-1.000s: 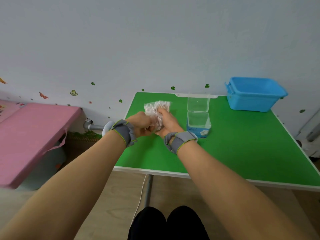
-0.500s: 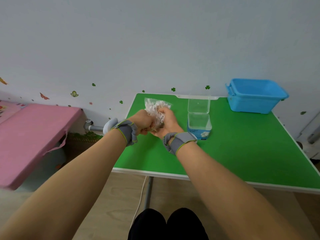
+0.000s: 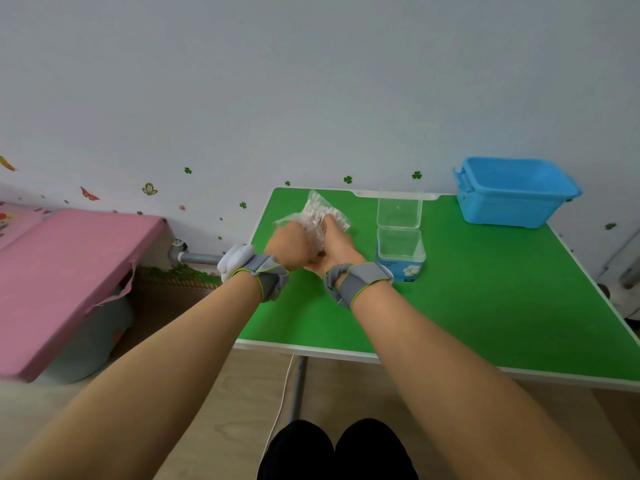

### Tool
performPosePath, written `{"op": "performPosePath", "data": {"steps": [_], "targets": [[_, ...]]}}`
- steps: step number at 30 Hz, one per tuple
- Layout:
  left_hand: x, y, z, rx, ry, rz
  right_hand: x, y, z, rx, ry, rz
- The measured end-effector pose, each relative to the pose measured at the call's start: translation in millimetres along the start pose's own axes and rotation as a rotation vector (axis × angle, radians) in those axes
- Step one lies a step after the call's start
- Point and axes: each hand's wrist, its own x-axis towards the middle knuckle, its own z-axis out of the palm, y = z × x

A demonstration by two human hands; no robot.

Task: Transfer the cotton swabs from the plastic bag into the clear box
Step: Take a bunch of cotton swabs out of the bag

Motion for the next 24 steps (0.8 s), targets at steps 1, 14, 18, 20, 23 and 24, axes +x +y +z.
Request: {"op": "performPosePath", "data": {"steps": [1,14,18,20,23,24], "targets": [[0,-1,1,0.012,-0.011,0.007,1,-2,-1,0.018,0.014,0.002],[-12,0,-1,0.051,-0.08,0.109,4,-2,-1,0.018,0.156,-0.078],[-13,-7,-5,0.071,-0.116,0.079,6,-5,-5,-0.054,0.201,-0.114],[-14,-5,-7,0.083,-0.143,0.057,7,-6,-8,-0.133,0.217,-0.106],[-13,-2,-11,0.104,-0.126,0.093,5,-4,-7,-0.097,0.172,-0.087],[-12,-1,-13,0.141,-0.11,0.12,3,-3,-6,-0.072,0.154,-0.063]]}}
